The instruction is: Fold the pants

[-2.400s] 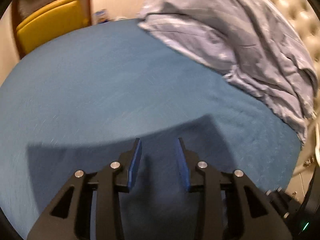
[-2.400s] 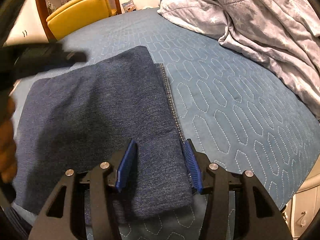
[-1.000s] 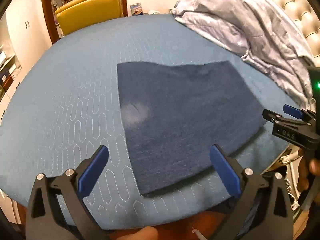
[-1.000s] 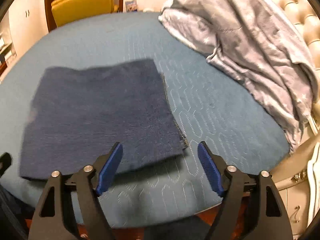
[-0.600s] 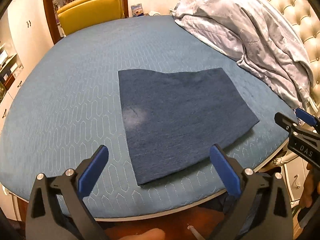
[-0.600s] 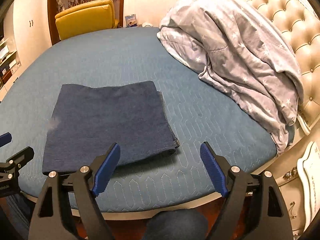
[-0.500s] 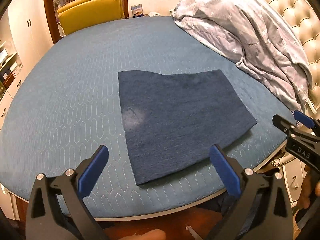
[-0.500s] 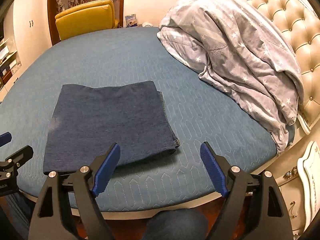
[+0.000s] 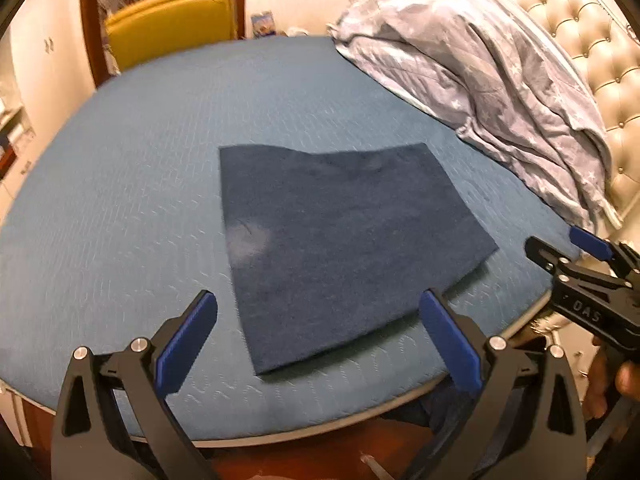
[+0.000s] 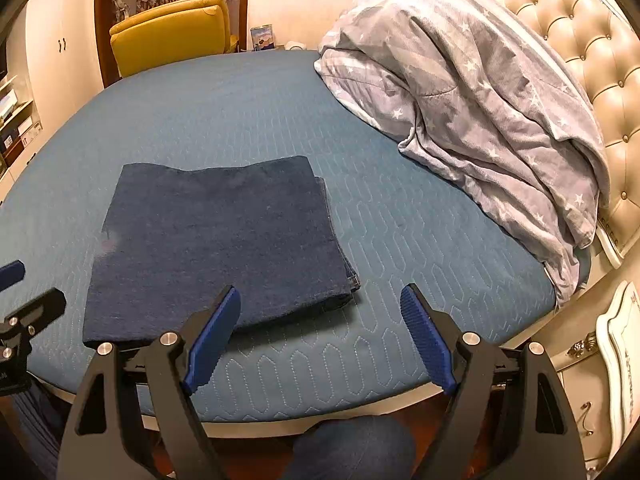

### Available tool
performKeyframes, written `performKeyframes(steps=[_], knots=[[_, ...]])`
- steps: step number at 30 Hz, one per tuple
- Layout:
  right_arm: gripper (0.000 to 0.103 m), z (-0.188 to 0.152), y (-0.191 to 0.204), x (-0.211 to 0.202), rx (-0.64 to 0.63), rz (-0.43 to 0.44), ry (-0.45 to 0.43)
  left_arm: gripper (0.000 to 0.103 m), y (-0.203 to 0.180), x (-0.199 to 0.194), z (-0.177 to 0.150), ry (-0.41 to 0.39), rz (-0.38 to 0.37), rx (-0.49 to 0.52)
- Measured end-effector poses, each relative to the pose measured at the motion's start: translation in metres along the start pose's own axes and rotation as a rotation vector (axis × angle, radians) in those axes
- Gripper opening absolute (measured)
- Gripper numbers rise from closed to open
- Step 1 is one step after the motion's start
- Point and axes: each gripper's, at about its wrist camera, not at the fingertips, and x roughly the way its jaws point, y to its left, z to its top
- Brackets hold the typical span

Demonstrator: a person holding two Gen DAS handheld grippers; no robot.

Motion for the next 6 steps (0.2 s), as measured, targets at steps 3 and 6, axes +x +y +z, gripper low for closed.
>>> performKeyframes(steps=[3,6], knots=[[0.085,-0.0006,-0.0033,0.0031,0.011,0.003,0.000,0.101,-0.0007,0.0025,-0.0006,0.001,-0.028,0.001],[0.088,-0.0009,-0.0060,0.0077,0.024,-0.001,-0.003,0.101,0.0079,0.0051,-0.0005,0.009,-0.066,-0.036]])
